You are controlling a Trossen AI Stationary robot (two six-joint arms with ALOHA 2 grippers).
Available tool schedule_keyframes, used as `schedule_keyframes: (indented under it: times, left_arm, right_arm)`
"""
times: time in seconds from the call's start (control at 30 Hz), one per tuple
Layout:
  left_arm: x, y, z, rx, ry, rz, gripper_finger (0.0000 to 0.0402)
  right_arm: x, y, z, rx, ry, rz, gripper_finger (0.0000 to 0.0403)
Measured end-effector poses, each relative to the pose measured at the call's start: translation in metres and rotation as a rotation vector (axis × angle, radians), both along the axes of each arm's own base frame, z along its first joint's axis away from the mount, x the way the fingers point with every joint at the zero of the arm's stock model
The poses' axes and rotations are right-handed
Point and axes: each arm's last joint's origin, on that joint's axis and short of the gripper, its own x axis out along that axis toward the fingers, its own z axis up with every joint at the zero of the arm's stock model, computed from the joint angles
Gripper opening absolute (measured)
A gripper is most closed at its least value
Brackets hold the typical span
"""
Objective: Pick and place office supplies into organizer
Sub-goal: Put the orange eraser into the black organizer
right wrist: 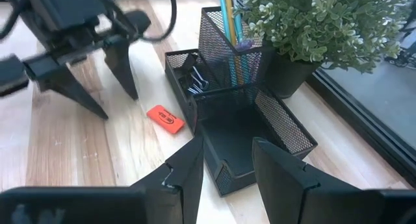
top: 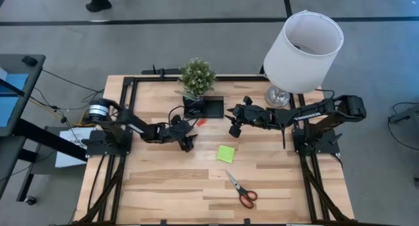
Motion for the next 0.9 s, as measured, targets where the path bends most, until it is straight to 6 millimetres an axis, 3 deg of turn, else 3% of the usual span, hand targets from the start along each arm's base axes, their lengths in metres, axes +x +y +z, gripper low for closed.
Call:
schedule_keyframes:
  times: [0.27, 0.63, 0.9]
  left_arm:
    - [0.010, 0.005, -0.031, 0.051, -0.095, 0.061, 0.0206]
    - [0.019, 0.026, -0.029, -0.010, -0.161, 0.069, 0.0206]
    - [0.020, 0.023, -0.029, -0.033, -0.167, 0.047, 0.0206]
  right_arm:
    - [0.000, 0.000, 0.000, 0.000, -0.003, 0.000, 0.0127]
    - [0.000, 0.000, 0.000, 0.000, -0.001, 0.000, 0.0127]
    - [0.000, 0.000, 0.000, 0.000, 0.000, 0.000, 0.0127]
